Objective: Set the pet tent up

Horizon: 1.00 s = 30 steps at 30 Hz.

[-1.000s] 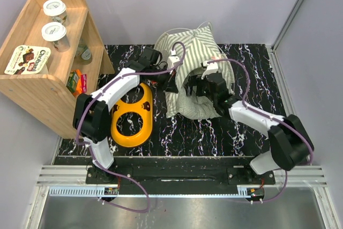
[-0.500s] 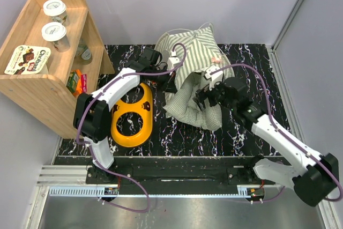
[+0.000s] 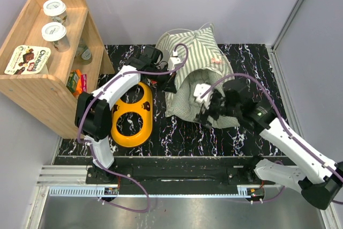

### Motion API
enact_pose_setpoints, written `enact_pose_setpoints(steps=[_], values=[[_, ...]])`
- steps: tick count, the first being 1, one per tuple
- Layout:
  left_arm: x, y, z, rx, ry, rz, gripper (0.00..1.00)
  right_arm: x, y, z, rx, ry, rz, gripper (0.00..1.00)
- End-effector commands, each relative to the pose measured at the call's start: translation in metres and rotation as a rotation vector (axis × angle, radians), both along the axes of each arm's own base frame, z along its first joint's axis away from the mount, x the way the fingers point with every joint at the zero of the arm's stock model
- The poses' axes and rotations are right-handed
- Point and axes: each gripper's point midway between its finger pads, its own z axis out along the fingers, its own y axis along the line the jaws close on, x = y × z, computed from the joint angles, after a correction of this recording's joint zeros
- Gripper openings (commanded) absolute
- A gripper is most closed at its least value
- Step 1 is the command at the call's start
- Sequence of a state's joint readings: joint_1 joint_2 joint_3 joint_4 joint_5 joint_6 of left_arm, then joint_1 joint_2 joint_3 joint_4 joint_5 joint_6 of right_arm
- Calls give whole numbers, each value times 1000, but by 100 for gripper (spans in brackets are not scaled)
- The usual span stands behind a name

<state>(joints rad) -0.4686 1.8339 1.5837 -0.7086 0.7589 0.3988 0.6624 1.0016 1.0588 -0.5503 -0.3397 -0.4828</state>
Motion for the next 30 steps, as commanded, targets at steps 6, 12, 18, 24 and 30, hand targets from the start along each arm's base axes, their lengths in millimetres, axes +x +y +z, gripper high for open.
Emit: enact_pose_setpoints(steps=[6, 12, 18, 24, 30], values=[[1, -1, 4, 17, -35, -88, 0, 13, -13, -99, -455, -145, 56, 99], [-4, 2, 4, 19, -40, -121, 0, 55, -32, -154, -724, -194, -46, 99], [-4, 1, 6, 17, -44, -140, 0, 79, -28, -158, -751, -290, -96, 68], [-7, 0, 6, 18, -32, -190, 0, 107, -14, -109, -706, -467, -149, 0], [-18, -1, 11, -10, -22, -270, 0, 140, 12, -49, -665, -760, -161, 0]])
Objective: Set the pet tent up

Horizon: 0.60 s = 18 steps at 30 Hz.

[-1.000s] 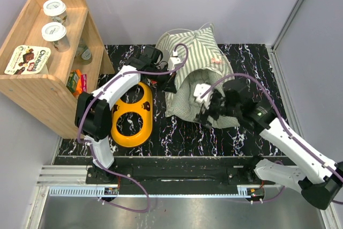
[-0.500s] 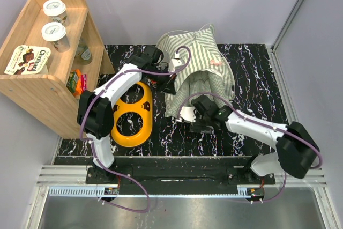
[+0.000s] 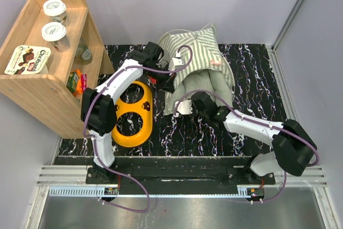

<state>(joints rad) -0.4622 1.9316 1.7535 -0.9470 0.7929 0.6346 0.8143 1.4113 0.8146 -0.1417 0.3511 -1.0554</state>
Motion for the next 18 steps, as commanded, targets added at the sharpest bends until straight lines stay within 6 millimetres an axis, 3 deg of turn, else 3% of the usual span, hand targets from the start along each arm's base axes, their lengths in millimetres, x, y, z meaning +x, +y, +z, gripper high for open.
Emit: enact_pose_setpoints(steps=[1, 4, 6, 9, 13, 18], values=[[-19, -6, 14, -58, 19, -131, 0, 48, 41, 101, 92, -384, 96, 0], [-24, -3, 12, -37, 50, -162, 0, 54, 58, 119, 74, -470, 187, 0], [-27, -3, 11, -38, 67, -187, 0, 57, 70, 118, 59, -478, 245, 0], [-32, -3, 12, -48, 81, -212, 0, 71, 76, 96, 32, -442, 291, 0], [-35, -1, 17, -57, 67, -234, 0, 105, 51, 46, -22, -351, 235, 0], [-43, 1, 20, -62, 74, -265, 0, 126, 40, 11, 11, -252, 174, 0]])
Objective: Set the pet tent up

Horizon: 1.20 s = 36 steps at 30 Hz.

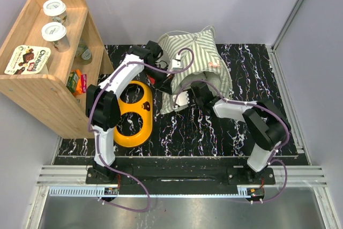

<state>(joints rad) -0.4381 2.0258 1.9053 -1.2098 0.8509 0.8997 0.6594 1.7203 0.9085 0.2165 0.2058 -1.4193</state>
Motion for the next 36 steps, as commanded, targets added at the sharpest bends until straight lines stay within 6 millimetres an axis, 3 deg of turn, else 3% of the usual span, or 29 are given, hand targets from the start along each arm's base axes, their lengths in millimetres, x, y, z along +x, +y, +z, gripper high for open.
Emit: enact_pose_setpoints(steps=[1, 5, 7, 12, 16, 19, 22, 27, 31, 36], values=[[-36, -10, 21, -63, 80, -103, 0, 38, 19, 30, 146, -78, -4, 0], [-40, -9, 21, -58, 94, -115, 0, 56, 15, 35, 272, -20, -84, 0], [-40, -8, 20, -54, 97, -115, 0, 57, 21, 52, 292, -33, -54, 0], [-37, -9, 16, -49, 104, -114, 0, 36, 58, 118, 257, -185, 106, 0], [-38, -12, 17, -59, 133, -117, 0, 40, 64, 135, 205, -240, 146, 0], [-43, -16, 18, -66, 146, -131, 0, 50, 63, 125, 121, -276, 166, 0], [-50, -16, 20, -73, 155, -158, 0, 60, 66, 105, 134, -204, 168, 0], [-64, -12, 34, -101, 161, -186, 0, 86, 32, 49, 70, -121, 75, 0], [-67, -11, 40, -106, 148, -186, 0, 87, 14, 2, 61, 13, 18, 0], [-70, -8, 46, -113, 145, -176, 0, 83, -9, -36, 68, 137, -76, 0]])
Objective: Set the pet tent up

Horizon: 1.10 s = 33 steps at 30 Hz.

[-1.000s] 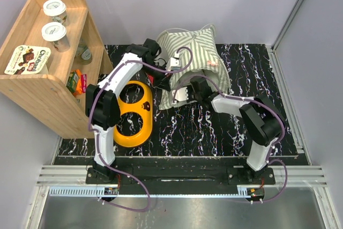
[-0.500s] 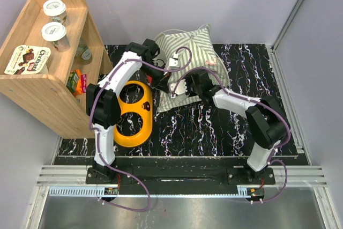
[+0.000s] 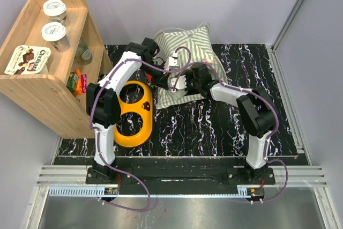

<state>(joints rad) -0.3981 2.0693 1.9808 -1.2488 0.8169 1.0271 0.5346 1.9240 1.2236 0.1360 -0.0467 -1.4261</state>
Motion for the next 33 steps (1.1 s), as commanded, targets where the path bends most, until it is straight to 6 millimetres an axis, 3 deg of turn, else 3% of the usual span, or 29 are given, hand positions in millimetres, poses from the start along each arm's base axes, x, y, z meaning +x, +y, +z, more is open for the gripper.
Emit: enact_pose_setpoints(steps=[1, 5, 12, 13, 16, 18, 21, 27, 33], values=[[-96, -22, 50, -117, 247, -145, 0, 10, -43, -54, -70, 118, -179, 0], [-94, -17, 58, -127, 232, -129, 0, 9, -76, -82, -120, 198, -269, 0], [-83, -14, 64, -137, 228, -65, 0, -2, -101, -108, -191, 274, -373, 0], [-77, -13, 64, -138, 227, -40, 0, -2, -105, -104, -180, 243, -395, 0], [-55, -11, 55, -106, 185, 71, 0, -3, -107, -83, -86, 159, -432, 15], [-47, -13, 50, -103, 162, 105, 0, -10, -95, -65, -10, 150, -392, 28], [-42, -16, 42, -78, 168, 117, 0, -17, -80, -39, 30, 94, -368, 35], [-35, -19, 28, -51, 195, 158, 0, -32, -41, 2, 129, -3, -334, 63], [-20, -20, 20, -34, 172, 231, 0, -68, -13, 40, 321, -53, -253, 78]])
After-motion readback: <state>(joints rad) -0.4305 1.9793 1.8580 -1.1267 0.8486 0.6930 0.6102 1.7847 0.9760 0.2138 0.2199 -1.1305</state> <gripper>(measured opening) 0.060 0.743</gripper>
